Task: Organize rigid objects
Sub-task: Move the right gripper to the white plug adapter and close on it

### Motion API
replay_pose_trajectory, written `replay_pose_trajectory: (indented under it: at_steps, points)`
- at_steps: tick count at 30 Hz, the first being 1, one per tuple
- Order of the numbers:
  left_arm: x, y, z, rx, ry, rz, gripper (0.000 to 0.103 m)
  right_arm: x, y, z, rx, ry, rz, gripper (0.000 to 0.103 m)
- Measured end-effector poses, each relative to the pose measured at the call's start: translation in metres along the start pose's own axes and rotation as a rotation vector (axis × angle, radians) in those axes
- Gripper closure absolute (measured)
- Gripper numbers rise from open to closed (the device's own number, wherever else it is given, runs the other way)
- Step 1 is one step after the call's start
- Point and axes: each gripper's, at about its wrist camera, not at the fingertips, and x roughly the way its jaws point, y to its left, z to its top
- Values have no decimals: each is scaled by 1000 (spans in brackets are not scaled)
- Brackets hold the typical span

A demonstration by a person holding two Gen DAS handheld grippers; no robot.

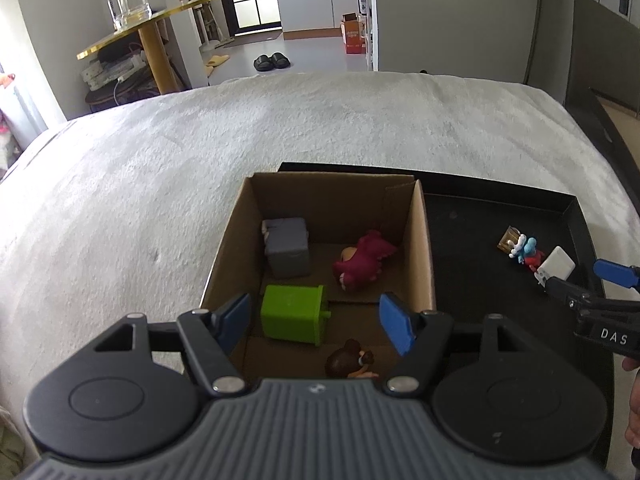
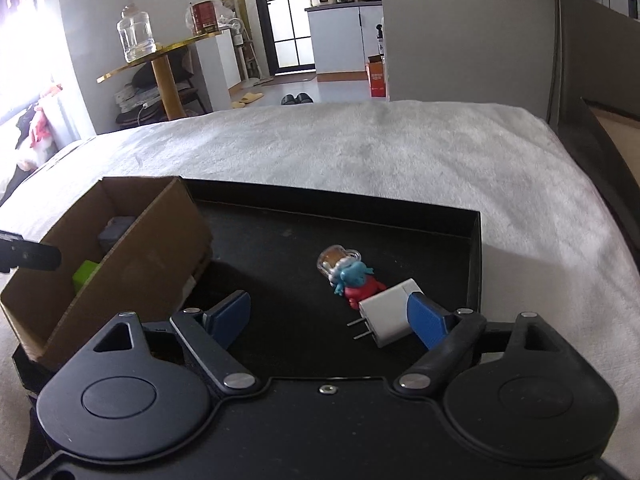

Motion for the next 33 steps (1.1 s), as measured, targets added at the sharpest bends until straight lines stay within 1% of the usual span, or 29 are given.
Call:
replay_pose_trajectory:
  at_steps: [1, 6, 9, 11, 13, 17, 20, 25, 27, 30, 31, 33]
  points:
    - [1, -2, 1, 4, 3, 8, 33, 2, -2, -1, 2, 5, 8, 21]
    - [7, -13, 6, 17, 14, 31, 33, 14, -12, -6, 7, 7, 4, 22]
    - [9, -19, 8, 29, 14, 42, 33, 25, -17, -7, -10, 5, -26, 22]
    - [11, -23, 9, 36, 21, 44, 33, 32, -23, -6, -2, 8, -38, 24]
    - [14, -26, 9, 44, 27, 45, 33, 37, -29, -6, 8, 9, -49, 25]
    - [15, -29, 9, 51, 30, 48, 33, 44, -29, -9, -37, -11, -68, 24]
    - [13, -30, 8, 67, 17, 49, 33, 52, -28, -12, -52, 14, -98, 24]
    - [13, -28, 6, 57, 26, 54, 33, 51, -25, -11, -81, 46, -81, 26]
    - [11, -29, 5, 62, 23, 51, 33, 49, -24, -12, -72, 57, -55, 26]
    - [8, -31, 3, 78, 17, 50, 33, 47, -19, -14, -92, 63, -53, 33]
    - [7, -32, 2, 81, 17, 50, 33, 47, -17, -15, -106, 66, -56, 37]
    - [5, -31, 0, 84, 18, 48, 33, 46, -13, -17, -123, 75, -54, 40]
